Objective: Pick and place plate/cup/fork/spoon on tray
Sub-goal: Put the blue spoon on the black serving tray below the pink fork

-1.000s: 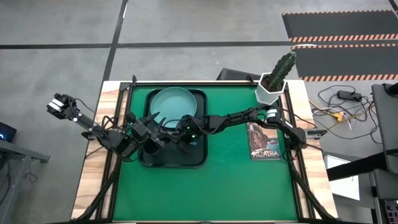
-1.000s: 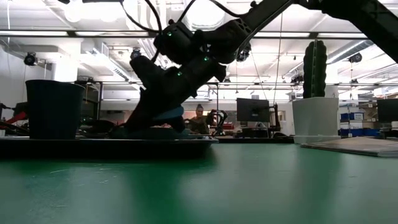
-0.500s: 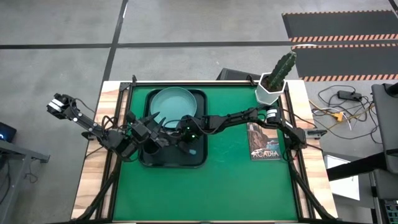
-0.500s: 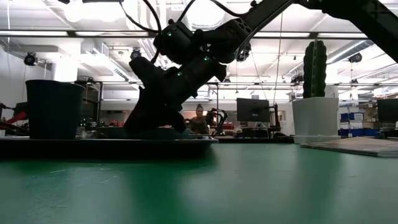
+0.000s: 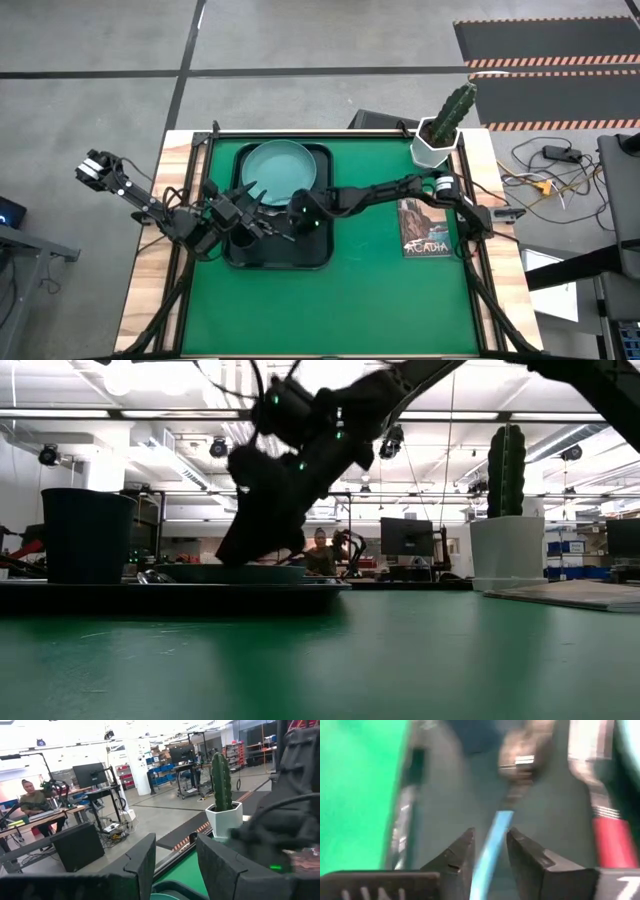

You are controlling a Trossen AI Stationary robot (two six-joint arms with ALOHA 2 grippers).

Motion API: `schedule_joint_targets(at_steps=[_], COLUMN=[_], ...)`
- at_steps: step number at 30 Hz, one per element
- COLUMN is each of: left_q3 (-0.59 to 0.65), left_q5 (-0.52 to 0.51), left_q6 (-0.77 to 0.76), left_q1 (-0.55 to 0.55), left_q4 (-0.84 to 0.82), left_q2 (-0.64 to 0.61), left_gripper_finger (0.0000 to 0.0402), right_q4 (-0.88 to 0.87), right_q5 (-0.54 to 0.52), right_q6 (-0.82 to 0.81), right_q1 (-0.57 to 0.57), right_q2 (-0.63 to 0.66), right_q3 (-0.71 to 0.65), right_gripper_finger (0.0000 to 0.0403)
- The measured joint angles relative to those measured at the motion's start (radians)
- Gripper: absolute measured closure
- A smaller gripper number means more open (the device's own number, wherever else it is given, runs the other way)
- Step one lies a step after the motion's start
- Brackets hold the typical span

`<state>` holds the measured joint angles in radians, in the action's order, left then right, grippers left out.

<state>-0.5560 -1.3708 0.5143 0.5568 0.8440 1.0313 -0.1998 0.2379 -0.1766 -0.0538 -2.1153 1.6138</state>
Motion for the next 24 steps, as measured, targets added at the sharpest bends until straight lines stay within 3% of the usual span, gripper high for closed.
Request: schedule_joint_targets(at_steps=[5,9,12,24], left_q3=[0.0,0.0,0.0,0.0], left_q5=[0.0,0.0,0.0,0.0], left_q6=[0.0,0.0,-0.001,-0.001], left_q1=[0.0,0.001,0.0,0.0], left_q4=[0.0,0.0,0.0,0.0], left_q2=[0.0,0.0,0.0,0.0], left_gripper_finger=[0.0278,0.0278,0.0278,0.0278], right_q4=[-0.007,-0.01,-0.032,-0.107], right_q5=[-0.023,-0.14,-0.217,-0.238], right_q6=[0.139,0.201,0.214,0.202], right_q1=[0.078,0.118,0.128,0.094], right_q2=[-0.003,-0.031,-0.045,-0.041], right_q3=[0.0,0.0,-0.003,-0.001], right_gripper_finger=[0.0348,0.0389,0.0391,0.0392])
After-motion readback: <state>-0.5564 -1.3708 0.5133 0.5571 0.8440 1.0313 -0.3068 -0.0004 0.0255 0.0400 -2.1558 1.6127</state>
